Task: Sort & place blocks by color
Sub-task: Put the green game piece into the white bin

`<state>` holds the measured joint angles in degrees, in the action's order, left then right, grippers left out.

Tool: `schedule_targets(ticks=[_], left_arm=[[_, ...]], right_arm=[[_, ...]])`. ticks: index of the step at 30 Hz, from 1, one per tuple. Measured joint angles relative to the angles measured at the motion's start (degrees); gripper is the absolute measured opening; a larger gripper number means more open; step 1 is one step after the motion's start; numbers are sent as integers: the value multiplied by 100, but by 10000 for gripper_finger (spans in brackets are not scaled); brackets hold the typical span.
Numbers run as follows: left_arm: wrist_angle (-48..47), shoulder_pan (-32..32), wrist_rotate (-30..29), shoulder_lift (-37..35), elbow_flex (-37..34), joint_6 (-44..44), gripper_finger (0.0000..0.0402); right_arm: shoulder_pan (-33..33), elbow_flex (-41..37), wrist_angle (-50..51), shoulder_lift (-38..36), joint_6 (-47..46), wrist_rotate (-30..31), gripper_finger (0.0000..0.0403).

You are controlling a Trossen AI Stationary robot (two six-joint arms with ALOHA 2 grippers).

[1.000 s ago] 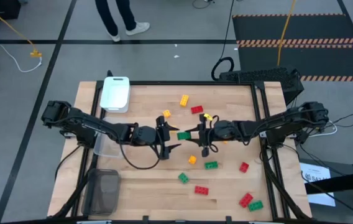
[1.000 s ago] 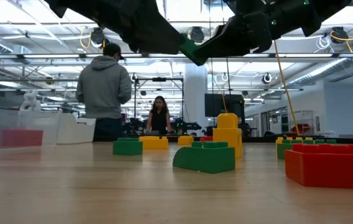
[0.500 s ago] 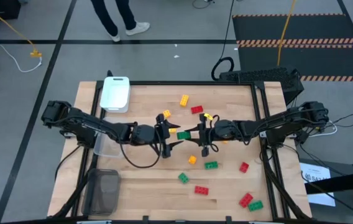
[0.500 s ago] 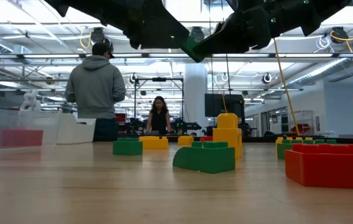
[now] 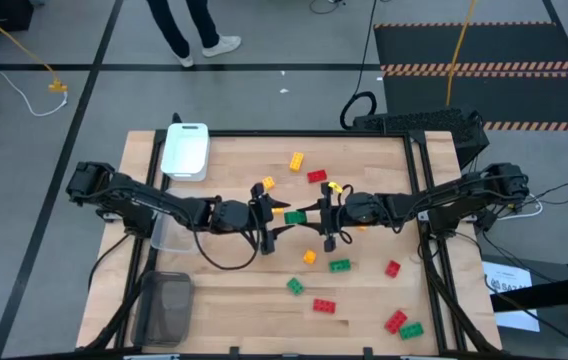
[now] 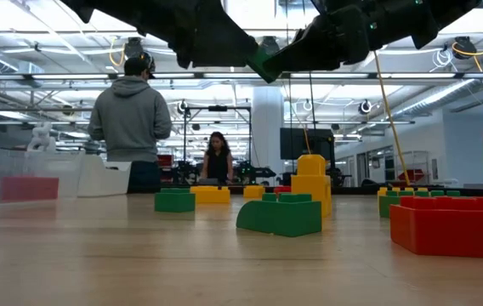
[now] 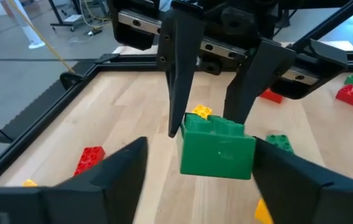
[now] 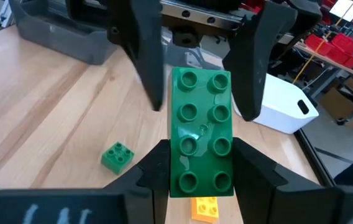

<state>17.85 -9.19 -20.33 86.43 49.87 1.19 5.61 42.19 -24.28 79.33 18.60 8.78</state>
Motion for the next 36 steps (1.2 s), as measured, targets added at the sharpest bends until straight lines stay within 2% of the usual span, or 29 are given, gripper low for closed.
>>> schedule_targets(ticks=[5,12,16,22,27,30,36], left_arm=[[2,108,89,0,0,3,142],[1,157,-64,0,0,110,141],[-110,155,-253,0,0,136,141],[-964,236,-1292,-257,3,377,141],[-1971,553,-1866,-704,4,891,141],[-2580,911,-2161,-973,6,1258,149],[-4005,2000,-2234,-1340,2,2394,146]], right_arm=[[-9,0,-4,0,-172,36,123],[-74,0,-42,0,-436,172,211],[-72,0,-39,0,-439,330,238],[-72,0,-36,-16,-401,352,247],[-72,2,-19,-55,-381,617,248],[-72,2,20,-141,-379,636,248],[-63,2,293,-461,-416,630,249]])
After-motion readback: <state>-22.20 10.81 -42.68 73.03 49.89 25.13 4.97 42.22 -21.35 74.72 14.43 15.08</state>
